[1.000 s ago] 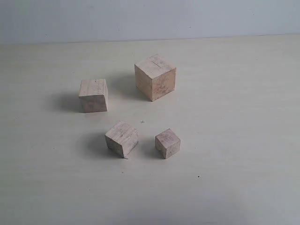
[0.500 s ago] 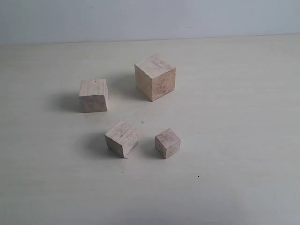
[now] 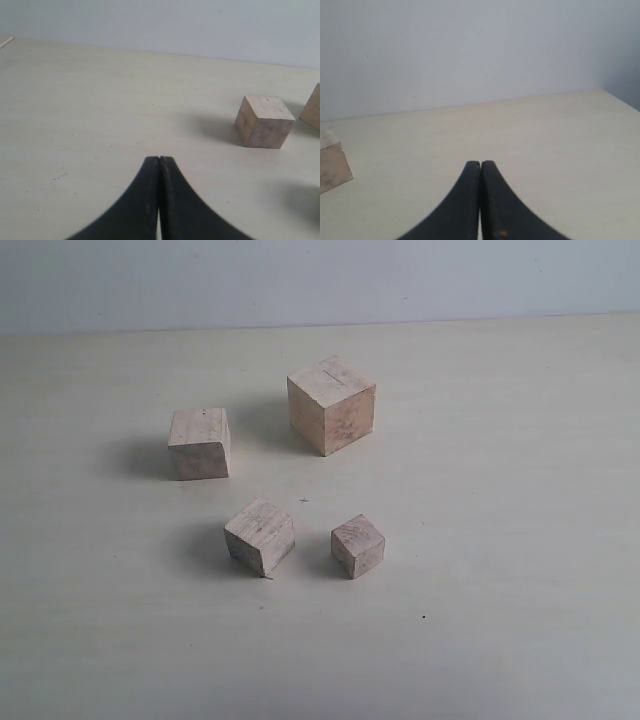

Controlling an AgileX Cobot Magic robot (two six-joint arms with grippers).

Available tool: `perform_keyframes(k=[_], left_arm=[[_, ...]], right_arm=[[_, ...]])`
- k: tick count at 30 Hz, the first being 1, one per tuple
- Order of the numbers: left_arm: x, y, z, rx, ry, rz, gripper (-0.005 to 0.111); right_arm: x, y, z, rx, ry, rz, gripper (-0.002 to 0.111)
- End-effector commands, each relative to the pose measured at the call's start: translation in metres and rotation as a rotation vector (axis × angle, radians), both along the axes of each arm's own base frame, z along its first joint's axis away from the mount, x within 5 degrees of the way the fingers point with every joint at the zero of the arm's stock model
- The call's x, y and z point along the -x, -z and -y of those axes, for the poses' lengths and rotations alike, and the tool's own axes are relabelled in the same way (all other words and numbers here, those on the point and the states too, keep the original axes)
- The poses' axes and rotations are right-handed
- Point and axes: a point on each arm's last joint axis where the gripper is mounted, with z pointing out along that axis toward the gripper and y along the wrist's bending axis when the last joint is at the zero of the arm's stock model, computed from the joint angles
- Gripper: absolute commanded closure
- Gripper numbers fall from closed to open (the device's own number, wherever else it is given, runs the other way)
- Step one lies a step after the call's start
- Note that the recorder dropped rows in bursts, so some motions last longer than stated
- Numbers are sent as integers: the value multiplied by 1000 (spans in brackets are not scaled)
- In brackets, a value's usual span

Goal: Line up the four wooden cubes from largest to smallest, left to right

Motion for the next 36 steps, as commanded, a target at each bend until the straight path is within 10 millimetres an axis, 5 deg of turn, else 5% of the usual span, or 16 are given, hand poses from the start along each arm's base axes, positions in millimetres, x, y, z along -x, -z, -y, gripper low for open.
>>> perform_keyframes(k=[1, 11, 16, 22, 29, 36], left_arm=[[0, 0, 0, 5, -1, 14, 107], [0, 0, 0, 5, -1, 14, 107], [0, 0, 0, 5, -1, 14, 107], [0, 0, 0, 5, -1, 14, 107], [0, 0, 0, 5, -1, 14, 107], [0, 0, 0, 5, -1, 14, 107]], right_arm=[[0, -3, 1, -23, 18, 44, 108], [2, -33, 12, -154, 129, 375, 108], [4, -41, 10, -190, 104, 354, 108], [8, -84, 4, -162, 45, 318, 108], [-25, -138, -7, -144, -54, 56, 108], [-73, -178, -29, 125, -243, 10, 108]])
